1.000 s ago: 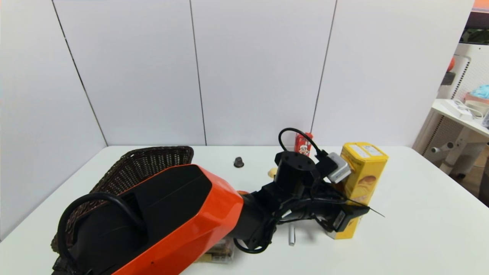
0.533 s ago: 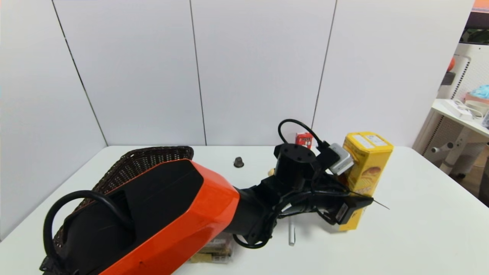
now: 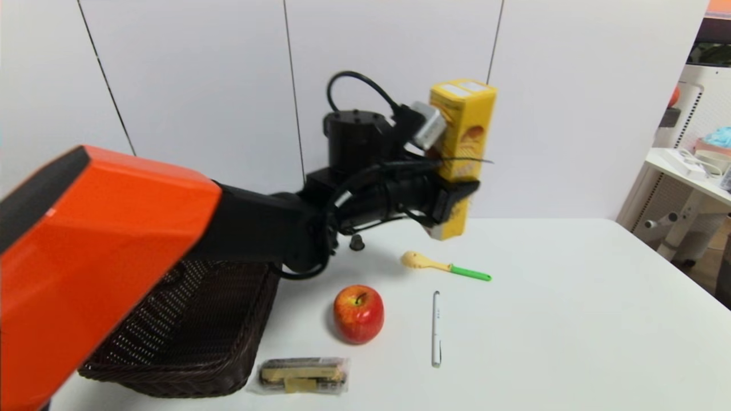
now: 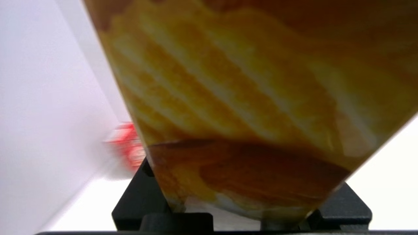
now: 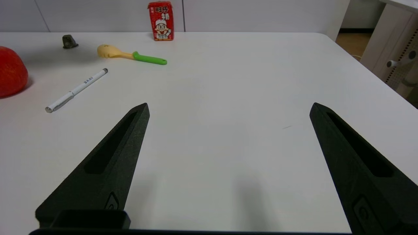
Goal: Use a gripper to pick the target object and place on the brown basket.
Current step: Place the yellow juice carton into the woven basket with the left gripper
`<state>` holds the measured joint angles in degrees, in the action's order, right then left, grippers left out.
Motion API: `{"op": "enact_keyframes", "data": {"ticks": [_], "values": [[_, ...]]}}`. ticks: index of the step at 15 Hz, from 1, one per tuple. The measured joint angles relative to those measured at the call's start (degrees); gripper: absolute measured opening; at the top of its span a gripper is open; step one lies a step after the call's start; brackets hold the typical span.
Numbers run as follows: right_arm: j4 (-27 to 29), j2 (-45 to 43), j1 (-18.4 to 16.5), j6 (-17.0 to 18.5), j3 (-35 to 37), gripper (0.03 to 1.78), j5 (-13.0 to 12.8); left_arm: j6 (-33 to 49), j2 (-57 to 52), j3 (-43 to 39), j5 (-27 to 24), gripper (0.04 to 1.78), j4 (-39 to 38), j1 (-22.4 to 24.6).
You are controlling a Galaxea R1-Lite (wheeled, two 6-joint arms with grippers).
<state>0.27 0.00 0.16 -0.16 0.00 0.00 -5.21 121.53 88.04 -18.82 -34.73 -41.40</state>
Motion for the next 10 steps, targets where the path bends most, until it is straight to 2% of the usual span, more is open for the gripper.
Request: {"op": "enact_keyframes", "data": {"ticks": [7,10], "values": [[0.0,0.0,0.0,0.0,0.0,1.70,0.0,-5.0,-15.0,-2.1,0.1,0.86,14.2,23.2],[0.0,0.0,0.0,0.0,0.0,1.70,0.0,-6.0,-18.8,-8.0,0.1,0.86,14.6,28.6]]}}
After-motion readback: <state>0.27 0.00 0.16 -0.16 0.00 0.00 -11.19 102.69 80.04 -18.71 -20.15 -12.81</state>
